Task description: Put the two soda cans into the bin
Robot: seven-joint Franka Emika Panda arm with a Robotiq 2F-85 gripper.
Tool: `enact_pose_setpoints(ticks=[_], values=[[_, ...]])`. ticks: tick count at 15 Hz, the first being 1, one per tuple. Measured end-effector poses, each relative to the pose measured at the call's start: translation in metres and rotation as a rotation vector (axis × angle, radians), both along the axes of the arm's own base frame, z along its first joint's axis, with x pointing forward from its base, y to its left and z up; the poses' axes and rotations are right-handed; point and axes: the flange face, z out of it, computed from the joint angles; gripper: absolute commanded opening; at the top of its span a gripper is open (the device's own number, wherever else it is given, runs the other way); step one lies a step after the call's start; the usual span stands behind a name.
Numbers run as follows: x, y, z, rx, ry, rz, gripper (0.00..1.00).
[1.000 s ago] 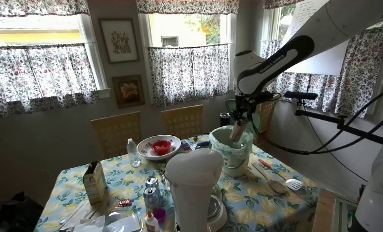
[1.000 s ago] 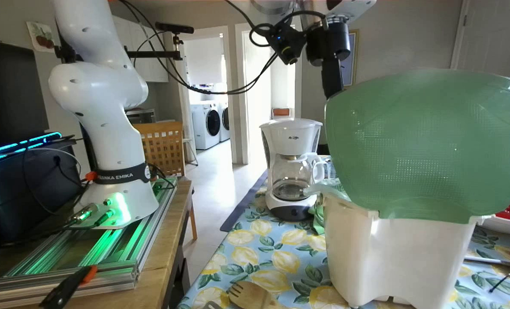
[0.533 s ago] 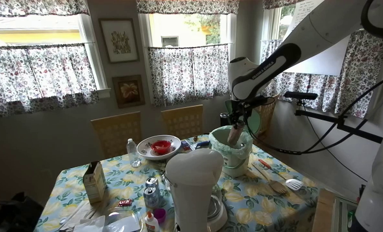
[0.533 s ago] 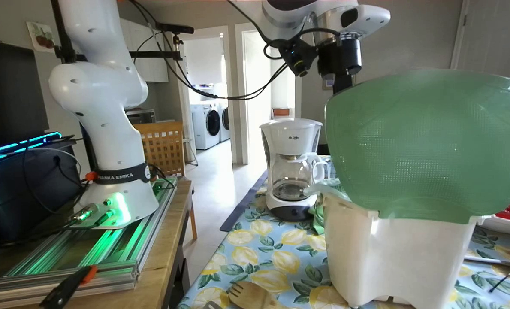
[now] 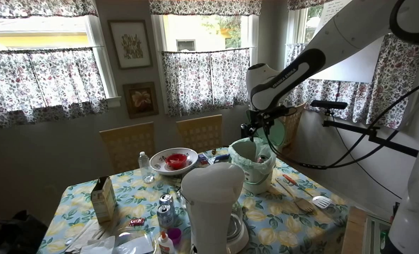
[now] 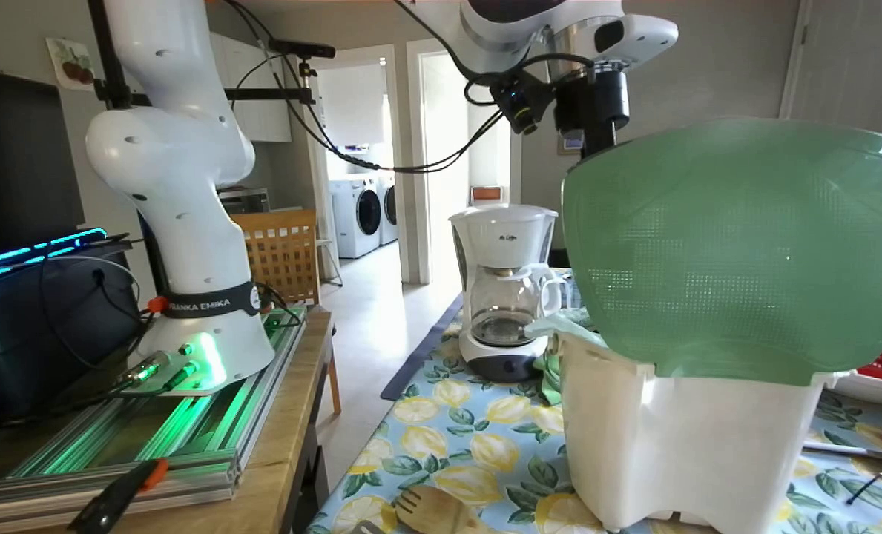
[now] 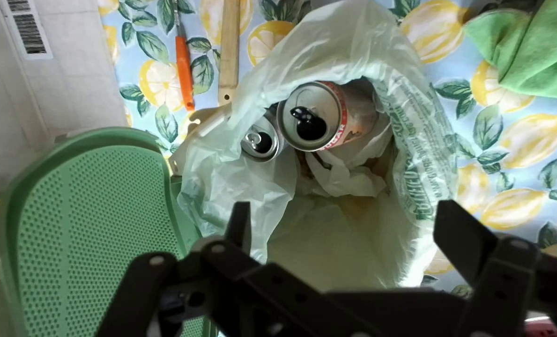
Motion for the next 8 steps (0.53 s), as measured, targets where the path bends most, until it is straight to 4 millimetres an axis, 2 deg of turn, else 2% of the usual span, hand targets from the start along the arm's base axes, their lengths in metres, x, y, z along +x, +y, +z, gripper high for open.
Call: enact_pose_setpoints(ticks=[5,8], values=[[0.005,0.019,0.004,0.016,-0.008,0.008,1.0],[-0.005,0.029,0.02,0.047,0.02,-0.037,1.0]])
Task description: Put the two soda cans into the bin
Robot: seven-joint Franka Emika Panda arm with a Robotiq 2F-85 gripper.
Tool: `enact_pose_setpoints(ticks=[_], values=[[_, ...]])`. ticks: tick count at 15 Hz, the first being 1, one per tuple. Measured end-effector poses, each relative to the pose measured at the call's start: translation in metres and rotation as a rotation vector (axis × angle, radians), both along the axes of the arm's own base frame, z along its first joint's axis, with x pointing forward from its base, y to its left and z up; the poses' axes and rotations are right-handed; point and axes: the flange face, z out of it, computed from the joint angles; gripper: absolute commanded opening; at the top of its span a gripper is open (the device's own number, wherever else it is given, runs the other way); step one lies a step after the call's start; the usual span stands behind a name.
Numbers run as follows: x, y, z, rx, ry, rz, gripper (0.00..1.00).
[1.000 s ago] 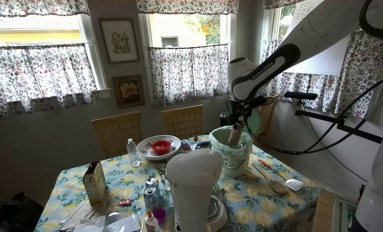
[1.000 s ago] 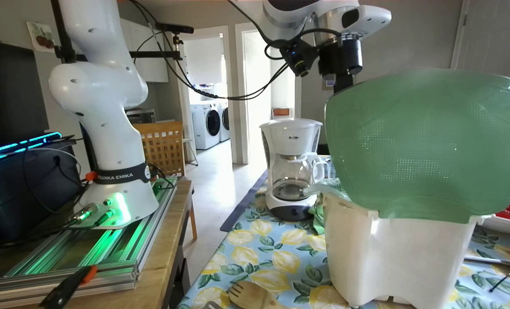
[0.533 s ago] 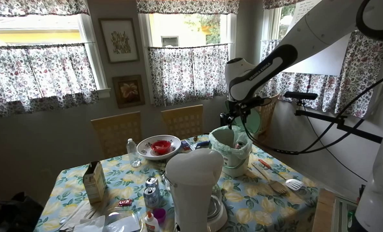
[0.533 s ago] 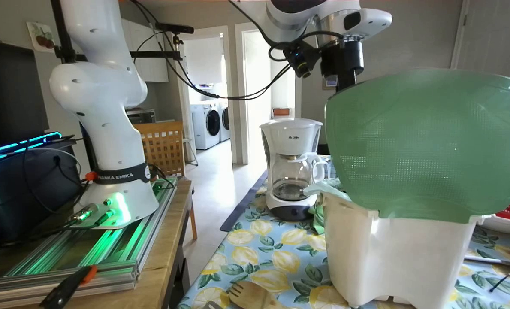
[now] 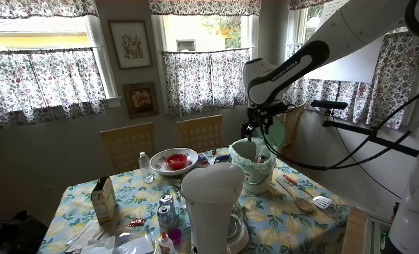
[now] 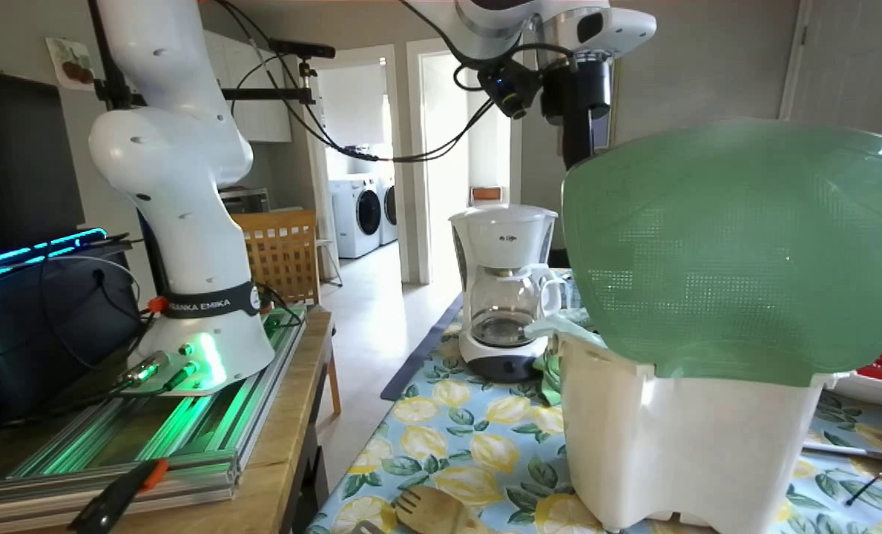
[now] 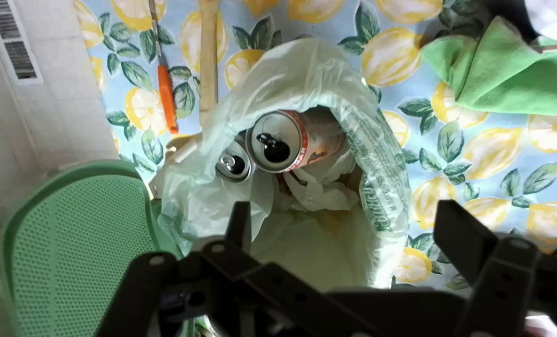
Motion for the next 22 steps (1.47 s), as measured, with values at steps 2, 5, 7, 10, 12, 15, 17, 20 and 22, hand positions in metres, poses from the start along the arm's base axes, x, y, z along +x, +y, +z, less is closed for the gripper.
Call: enact_pose_setpoints(ticks=[2,5,7,10,12,15,17,20,22], values=[[-0.013,0.002,0.016,0.019,0.034,-0.032,1.0],[-0.037,0.003,0.044,0.027,0.081,-0.078,1.0],[-0.052,0.0,0.061,0.03,0.097,-0.108,1.0],[-0.071,-0.013,0.083,0.029,0.084,-0.153,1.0],[-0.082,-0.029,0.091,0.02,0.066,-0.183,1.0],[-0.095,-0.055,0.097,-0.01,0.045,-0.189,1.0],[-0.098,-0.072,0.097,-0.046,0.027,-0.156,1.0],[-0.101,-0.09,0.092,-0.083,-0.011,-0.089,1.0],[-0.1,-0.098,0.088,-0.094,-0.055,-0.035,1.0]])
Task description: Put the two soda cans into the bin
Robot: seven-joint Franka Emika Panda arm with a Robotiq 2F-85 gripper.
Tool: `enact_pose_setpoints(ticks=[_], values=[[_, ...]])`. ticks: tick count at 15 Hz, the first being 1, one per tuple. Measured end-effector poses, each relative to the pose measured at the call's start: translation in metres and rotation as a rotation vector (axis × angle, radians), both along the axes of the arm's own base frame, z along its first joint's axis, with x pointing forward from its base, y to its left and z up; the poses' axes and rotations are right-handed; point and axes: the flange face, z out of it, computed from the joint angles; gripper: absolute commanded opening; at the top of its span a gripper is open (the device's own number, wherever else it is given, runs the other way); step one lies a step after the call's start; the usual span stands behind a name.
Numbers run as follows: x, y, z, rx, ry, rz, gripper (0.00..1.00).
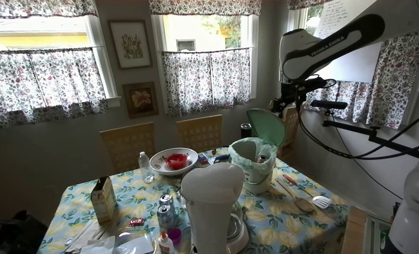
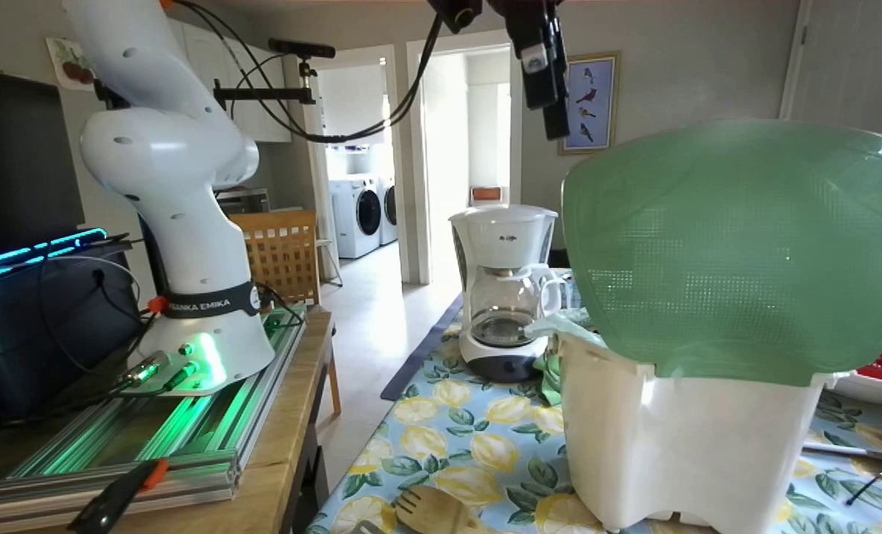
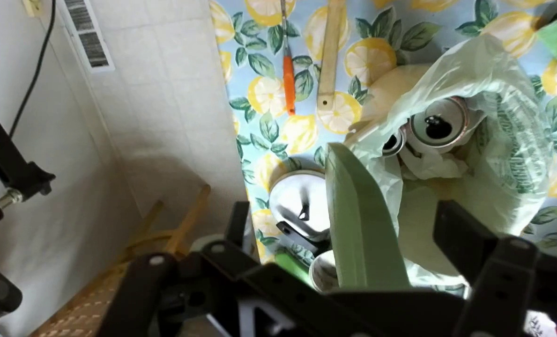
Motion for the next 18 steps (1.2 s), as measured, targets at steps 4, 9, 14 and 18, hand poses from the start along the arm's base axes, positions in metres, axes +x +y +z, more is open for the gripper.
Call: enact_pose_setpoints(ticks=[4,9,14,18], values=[[0.006,-0.01,-0.011,-0.016,-0.088,0.105,1.0],[0.017,-0.016,-0.029,0.035,-0.162,0.19,1.0],[0.032,-0.007,-0.042,0.111,-0.212,0.263,1.0],[0.041,0.006,-0.047,0.146,-0.22,0.318,1.0]])
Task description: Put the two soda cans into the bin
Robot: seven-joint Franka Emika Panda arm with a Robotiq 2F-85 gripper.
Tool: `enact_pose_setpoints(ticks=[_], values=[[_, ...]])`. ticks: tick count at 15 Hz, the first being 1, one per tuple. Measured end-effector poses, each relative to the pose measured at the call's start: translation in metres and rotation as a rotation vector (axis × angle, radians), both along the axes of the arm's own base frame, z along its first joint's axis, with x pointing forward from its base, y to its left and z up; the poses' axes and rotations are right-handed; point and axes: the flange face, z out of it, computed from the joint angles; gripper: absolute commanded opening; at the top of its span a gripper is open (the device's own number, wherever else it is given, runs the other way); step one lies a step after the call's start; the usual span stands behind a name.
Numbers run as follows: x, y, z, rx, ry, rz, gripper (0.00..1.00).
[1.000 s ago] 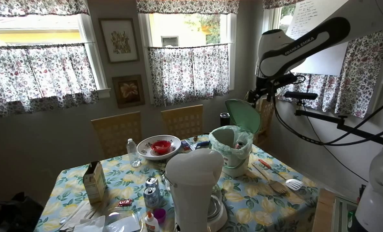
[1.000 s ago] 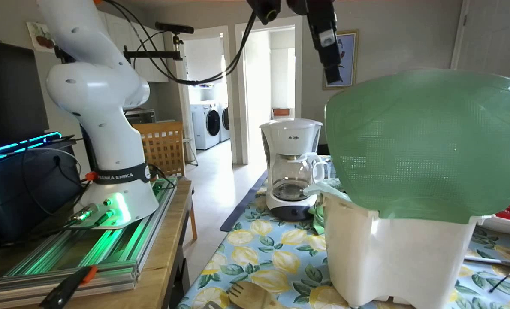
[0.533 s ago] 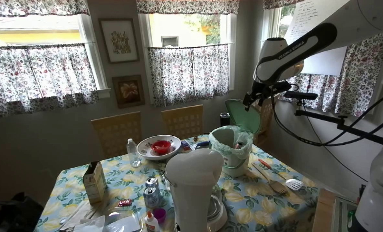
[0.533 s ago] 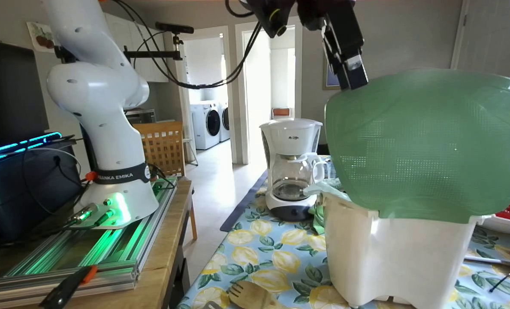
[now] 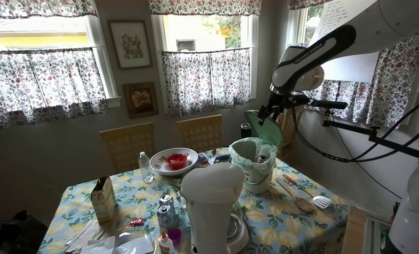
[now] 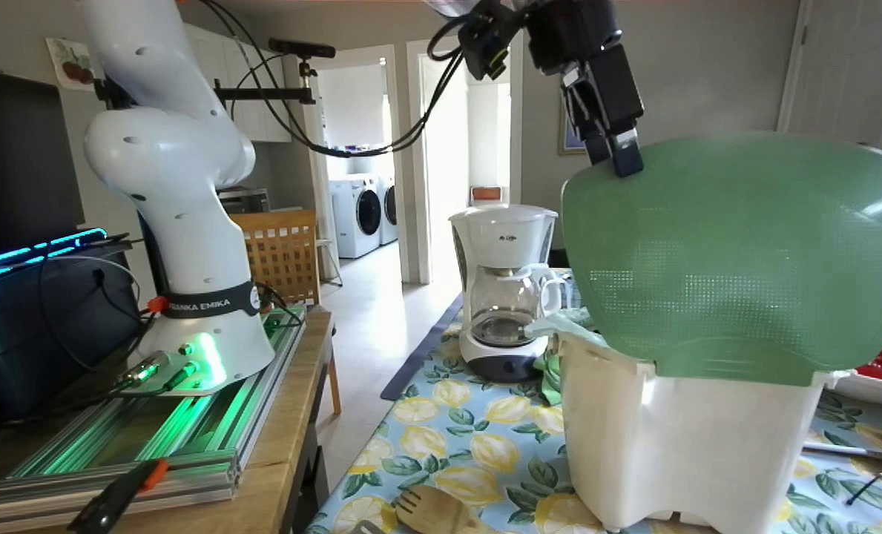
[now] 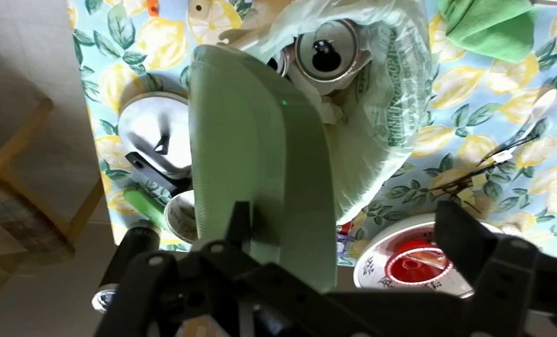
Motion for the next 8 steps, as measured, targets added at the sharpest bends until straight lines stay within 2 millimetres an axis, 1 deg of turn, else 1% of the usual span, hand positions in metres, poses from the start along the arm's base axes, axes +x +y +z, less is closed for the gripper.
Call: enact_pose_setpoints(ticks=[8], values=[[0.02,0.022,-0.027,0.047,0.038,0.067,1.0]])
